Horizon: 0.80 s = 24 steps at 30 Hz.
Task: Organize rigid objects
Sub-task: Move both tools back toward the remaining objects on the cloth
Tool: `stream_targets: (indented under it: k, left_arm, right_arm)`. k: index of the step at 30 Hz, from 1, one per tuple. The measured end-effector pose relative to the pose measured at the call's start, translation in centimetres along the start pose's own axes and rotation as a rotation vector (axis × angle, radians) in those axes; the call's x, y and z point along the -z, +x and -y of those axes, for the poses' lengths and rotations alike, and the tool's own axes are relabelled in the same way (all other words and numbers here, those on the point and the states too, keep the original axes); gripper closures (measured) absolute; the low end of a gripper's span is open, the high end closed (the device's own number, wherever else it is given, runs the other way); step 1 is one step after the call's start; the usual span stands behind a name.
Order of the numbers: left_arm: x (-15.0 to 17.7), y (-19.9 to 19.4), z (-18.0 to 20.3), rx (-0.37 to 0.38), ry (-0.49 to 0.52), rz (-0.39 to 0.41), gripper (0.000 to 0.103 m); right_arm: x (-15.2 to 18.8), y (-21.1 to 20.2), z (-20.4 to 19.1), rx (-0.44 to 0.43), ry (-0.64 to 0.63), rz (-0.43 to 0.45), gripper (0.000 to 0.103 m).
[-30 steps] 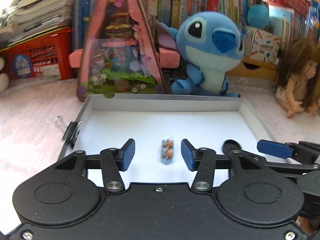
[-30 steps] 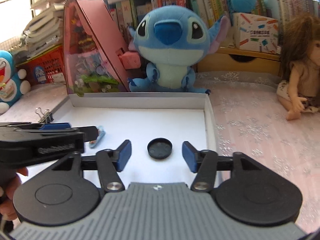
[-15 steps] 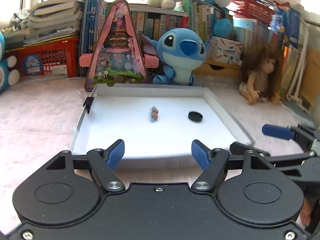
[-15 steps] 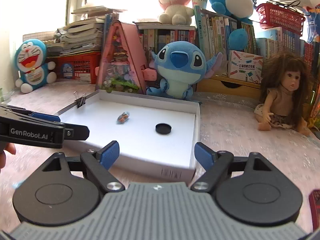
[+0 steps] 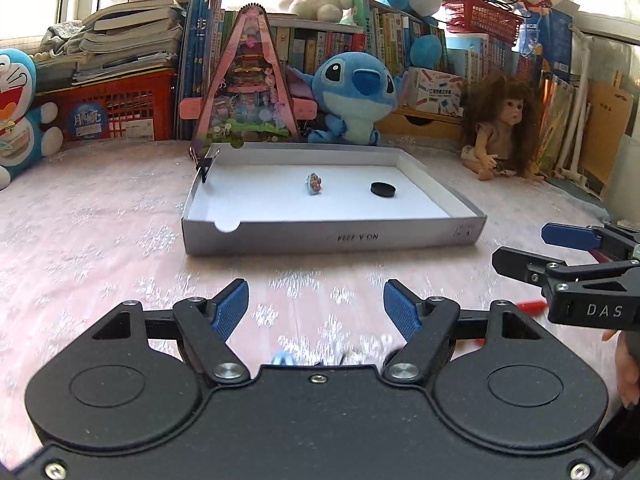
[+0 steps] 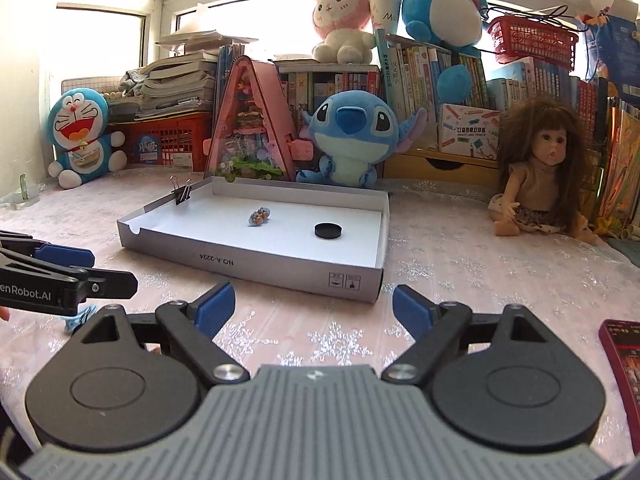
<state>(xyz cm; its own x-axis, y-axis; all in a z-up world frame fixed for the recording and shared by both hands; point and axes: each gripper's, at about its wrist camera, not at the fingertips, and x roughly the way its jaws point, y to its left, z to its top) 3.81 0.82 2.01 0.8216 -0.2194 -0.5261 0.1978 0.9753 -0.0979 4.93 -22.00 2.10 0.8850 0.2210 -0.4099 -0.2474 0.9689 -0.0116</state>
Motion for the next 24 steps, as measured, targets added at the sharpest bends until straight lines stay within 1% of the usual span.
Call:
stream_targets:
  k: [5,10,12,14,17,21,24]
  left_arm:
    - [1.3,-1.4,-0.4,0.012,0.021,0.018,0.032]
    - [2.7,-2.7,-0.6,0.005,0.040,0.039,0.035]
    - [3.1,-3.0,-1.0,0.005,0.032,0.031,0.037]
    - [3.4,-3.4,-1.6,0.006,0.020,0.022,0.045]
    - [3.7,-3.8,-2.6,0.009,-0.003,0.011,0.053]
    - [3.9,-4.5,-3.6,0.010,-0.025,0.008,0.055]
    - [4.1,-4.8,-4.0,-0.005,-0.036,0.006,0.057]
  right_arm:
    - [1.3,-1.3,-0.1,0.010,0.011,0.005,0.011]
    - [2.3,-2.1,-0.4,0.038,-0.025,0.012,0.011]
    - [2.6,-2.4,-0.4,0.049,-0.036,0.013,0.011]
    - [2.9,-2.6,-0.1,0.059,-0.042,0.006,0.011]
    - [3.2,-2.8,0.5,0.084,-0.038,-0.003,0.011]
    - [3.6,-2.8,1.1,0.111,-0.018,-0.020,0.011]
    - [3.9,-2.7,1.2,0.130,-0.021,-0.033,0.011]
